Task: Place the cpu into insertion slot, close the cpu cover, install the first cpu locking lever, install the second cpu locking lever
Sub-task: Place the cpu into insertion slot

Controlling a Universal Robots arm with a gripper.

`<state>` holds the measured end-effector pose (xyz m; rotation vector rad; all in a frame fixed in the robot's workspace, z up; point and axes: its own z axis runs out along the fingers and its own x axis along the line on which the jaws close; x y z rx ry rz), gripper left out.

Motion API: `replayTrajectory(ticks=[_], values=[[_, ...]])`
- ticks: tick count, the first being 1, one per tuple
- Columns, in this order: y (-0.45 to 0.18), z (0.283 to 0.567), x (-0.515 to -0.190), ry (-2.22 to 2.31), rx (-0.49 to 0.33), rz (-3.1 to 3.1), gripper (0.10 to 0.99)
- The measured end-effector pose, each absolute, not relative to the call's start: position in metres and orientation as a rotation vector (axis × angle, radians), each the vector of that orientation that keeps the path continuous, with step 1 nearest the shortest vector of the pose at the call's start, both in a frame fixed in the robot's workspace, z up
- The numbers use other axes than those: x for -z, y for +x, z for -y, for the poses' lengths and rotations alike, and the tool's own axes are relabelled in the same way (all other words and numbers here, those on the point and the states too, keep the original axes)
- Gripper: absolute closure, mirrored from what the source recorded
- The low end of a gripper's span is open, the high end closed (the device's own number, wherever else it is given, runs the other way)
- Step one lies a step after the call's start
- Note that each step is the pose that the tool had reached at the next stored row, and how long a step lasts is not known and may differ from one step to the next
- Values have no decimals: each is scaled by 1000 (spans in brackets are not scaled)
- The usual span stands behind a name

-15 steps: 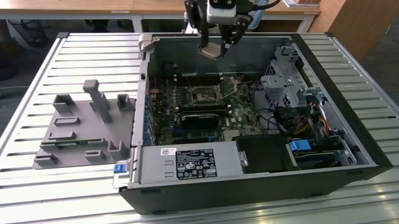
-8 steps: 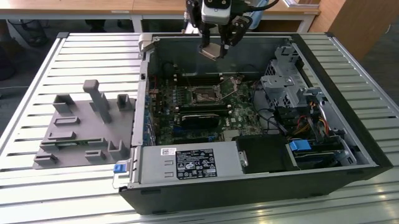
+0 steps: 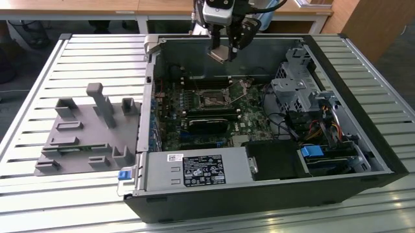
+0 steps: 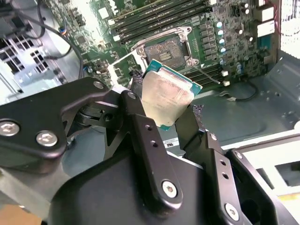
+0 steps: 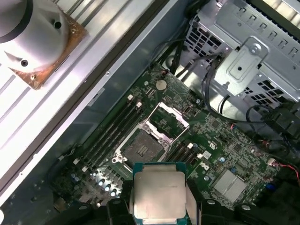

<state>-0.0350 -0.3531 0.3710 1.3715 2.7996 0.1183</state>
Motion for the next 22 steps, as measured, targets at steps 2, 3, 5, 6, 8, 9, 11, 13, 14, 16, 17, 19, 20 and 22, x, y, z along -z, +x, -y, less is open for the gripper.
replayTrajectory(ticks=[2,3,5,6,8,9,11,13,14,16,17,19,20,22], values=[[-35,353,-371,1411,-117,-2778,557],[-35,353,-371,1430,-117,-2768,557],[-35,353,-371,1466,-116,-2748,557],[-35,353,-370,1483,-116,-2739,557],[-35,353,-370,1517,-115,-2718,557],[-35,353,-370,1533,-114,-2709,557],[-35,353,-370,1565,-114,-2689,557],[-35,353,-370,1598,-113,-2669,557],[-35,353,-370,1615,-112,-2658,557],[-35,353,-369,1646,-111,-2638,557],[-35,353,-369,1663,-111,-2627,557],[-35,352,-369,1695,-110,-2605,557],[-35,352,-369,1714,-109,-2592,557],[-35,352,-369,1747,-109,-2569,557]])
